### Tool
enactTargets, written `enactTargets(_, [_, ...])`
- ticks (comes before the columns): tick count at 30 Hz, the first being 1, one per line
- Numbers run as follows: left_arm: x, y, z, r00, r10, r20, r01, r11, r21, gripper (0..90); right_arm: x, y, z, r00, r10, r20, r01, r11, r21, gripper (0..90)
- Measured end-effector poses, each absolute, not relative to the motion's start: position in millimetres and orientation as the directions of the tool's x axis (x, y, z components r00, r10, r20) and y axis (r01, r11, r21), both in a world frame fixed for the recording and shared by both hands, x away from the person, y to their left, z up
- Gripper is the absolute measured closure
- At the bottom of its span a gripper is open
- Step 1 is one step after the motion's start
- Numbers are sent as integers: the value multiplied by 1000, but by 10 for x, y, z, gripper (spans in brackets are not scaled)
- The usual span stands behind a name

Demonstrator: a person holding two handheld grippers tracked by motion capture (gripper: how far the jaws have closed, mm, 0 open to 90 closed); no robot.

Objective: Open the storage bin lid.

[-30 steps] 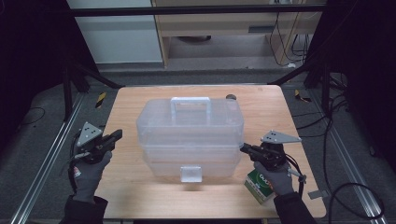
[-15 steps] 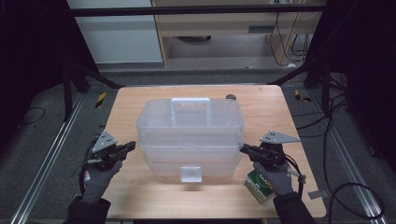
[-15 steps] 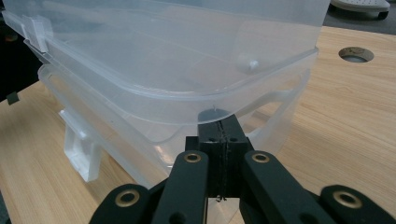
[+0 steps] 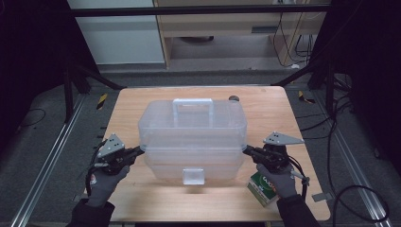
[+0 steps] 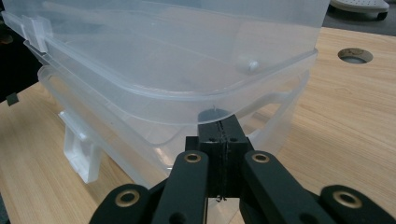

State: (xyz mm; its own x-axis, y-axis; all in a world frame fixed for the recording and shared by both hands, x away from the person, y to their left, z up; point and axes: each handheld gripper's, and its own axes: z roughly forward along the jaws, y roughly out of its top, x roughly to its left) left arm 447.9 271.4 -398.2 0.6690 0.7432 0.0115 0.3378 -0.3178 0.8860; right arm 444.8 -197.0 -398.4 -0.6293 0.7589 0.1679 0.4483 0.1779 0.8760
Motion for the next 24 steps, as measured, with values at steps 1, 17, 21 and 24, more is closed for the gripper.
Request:
enactTargets(1, [4479, 2716, -3975, 670, 742, 8, 338, -315, 887, 895, 4450, -1970, -3979, -630, 758, 168, 447, 177, 877, 900])
enactTargets(17, [4509, 2689, -3799, 653, 757, 14, 310, -284, 907, 894, 4533, -1989, -3845, -633, 752, 182, 428, 145, 892, 900])
enactTargets(21, [4549, 2661, -3762, 655, 756, 17, 300, -281, 912, 894, 4563, -2003, -3795, -635, 751, 182, 423, 140, 895, 900])
enactTargets(24, [4566, 2653, -3718, 653, 757, 27, 291, -284, 913, 894, 4586, -2005, -3771, -638, 747, 187, 421, 135, 897, 900])
